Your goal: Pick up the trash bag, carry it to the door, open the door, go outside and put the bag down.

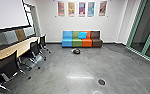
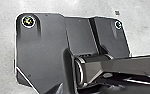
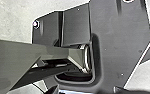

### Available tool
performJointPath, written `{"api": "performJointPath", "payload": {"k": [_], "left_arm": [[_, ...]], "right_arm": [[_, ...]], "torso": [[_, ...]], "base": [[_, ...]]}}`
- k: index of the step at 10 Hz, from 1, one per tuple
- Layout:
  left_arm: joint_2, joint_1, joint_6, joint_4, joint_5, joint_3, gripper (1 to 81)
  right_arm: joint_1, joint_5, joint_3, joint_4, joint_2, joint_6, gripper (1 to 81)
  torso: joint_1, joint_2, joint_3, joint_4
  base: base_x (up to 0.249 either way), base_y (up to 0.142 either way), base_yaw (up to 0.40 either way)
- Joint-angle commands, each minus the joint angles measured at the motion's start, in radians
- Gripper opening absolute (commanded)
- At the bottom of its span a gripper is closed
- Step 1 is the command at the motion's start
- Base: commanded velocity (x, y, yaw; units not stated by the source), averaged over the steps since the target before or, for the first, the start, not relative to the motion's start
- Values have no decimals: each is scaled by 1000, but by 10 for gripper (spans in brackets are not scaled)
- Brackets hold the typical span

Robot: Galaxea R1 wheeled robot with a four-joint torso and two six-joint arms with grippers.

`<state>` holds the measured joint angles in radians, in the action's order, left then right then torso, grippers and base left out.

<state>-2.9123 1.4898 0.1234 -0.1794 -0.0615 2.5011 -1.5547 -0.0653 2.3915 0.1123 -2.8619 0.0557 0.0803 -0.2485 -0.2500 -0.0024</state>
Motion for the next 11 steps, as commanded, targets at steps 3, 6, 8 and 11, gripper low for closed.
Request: {"api": "performJointPath", "payload": {"k": [3,6,8,11], "left_arm": [[2,-39,-10,0,45,-7,811],[-1,-39,-10,0,43,-7,811],[-1,-38,-10,0,43,-7,811],[1,-36,-8,1,45,-7,811]], "right_arm": [[35,61,-23,-8,20,12,811],[35,61,-20,-8,23,12,811],[32,61,-19,-6,23,12,811],[32,61,-22,-6,20,12,811]], "torso": [[-1,0,0,0],[-1,0,0,0],[0,0,0,0],[0,0,0,0]], "base": [[130,0,0],[166,0,0],[188,0,0],[190,0,0]]}}
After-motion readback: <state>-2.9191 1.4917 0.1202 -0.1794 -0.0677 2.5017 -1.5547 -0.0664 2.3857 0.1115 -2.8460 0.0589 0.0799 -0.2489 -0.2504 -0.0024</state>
